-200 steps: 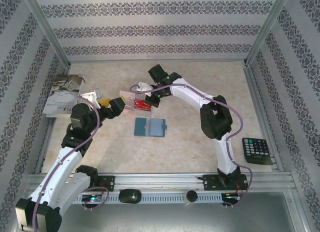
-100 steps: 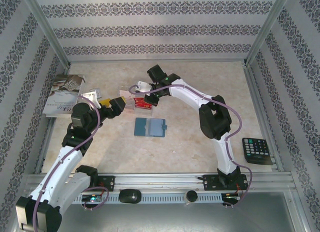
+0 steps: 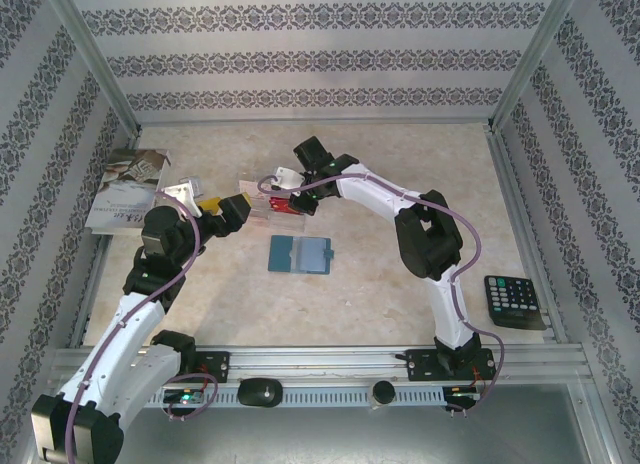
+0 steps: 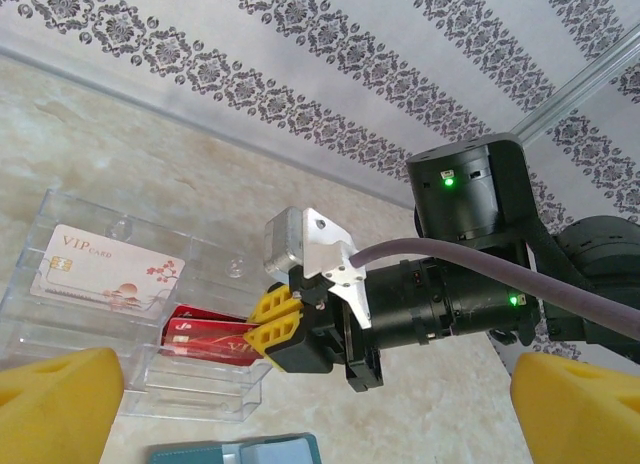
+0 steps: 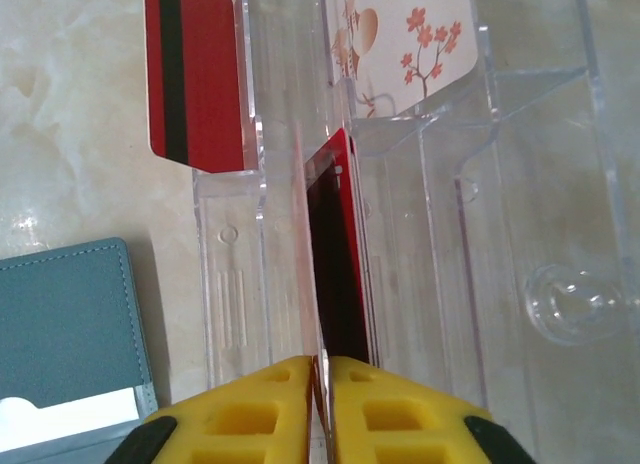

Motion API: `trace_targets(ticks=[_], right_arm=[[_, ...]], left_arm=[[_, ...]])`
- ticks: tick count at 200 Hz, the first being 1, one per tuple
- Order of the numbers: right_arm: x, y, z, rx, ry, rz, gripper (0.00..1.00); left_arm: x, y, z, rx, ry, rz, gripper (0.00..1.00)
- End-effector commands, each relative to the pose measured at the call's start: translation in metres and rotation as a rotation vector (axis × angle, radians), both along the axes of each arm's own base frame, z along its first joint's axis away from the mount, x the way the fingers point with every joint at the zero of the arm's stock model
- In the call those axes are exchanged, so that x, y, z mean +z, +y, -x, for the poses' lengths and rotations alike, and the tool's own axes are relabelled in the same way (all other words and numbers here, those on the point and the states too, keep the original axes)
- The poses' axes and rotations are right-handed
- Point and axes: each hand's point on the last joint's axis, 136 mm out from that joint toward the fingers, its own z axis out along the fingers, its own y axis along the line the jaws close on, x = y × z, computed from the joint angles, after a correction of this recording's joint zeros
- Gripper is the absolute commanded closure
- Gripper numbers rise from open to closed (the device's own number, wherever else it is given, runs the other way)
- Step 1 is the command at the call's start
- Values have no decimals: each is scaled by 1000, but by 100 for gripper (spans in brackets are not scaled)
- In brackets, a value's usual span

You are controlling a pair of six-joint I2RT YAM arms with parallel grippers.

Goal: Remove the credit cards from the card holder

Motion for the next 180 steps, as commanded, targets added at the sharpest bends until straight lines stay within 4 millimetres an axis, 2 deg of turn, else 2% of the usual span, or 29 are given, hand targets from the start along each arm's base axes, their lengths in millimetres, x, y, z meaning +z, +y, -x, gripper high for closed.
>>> trace_targets(ticks=[1, 19, 43, 69, 96, 120, 123, 128, 129, 131, 132, 134, 157, 180], right_arm=[[7, -3, -3, -35, -42, 2, 81], [12, -4, -3, -48, -62, -15, 77], [20, -4, -4, -62, -85, -37, 76], [35, -3, -1, -70, -87, -97, 73], [65, -2, 3, -86, -112, -195, 70], [97, -9, 6, -139, -109, -339, 66], [102, -10, 5, -152, -113, -363, 63], [109, -15, 4, -175, -115, -401, 43], [111, -15, 4, -179, -113, -411, 38], [116, -16, 3, -187, -114, -432, 16], [117, -17, 4, -191, -112, -440, 9], [120, -19, 3, -201, -111, -459, 4], [147, -47, -7, -339, -92, -633, 2], [153, -86, -25, -521, -97, -720, 2]], left_arm=[[16, 0, 1, -5, -54, 19, 1], [16, 0, 1, -8, -53, 23, 1], [18, 0, 2, -6, -57, 24, 1], [16, 3, 0, 13, -47, 16, 1], [17, 13, -6, 74, -51, -2, 1], [15, 33, -22, 208, -68, -25, 1], [14, 37, -24, 230, -66, -29, 1], [13, 44, -29, 270, -65, -46, 1], [12, 45, -30, 277, -65, -49, 1], [12, 47, -32, 292, -67, -59, 1], [11, 48, -33, 299, -66, -64, 1], [11, 50, -36, 311, -67, -77, 1], [-9, 82, -64, 462, -18, -260, 1], [-44, 123, -90, 588, 74, -484, 1]])
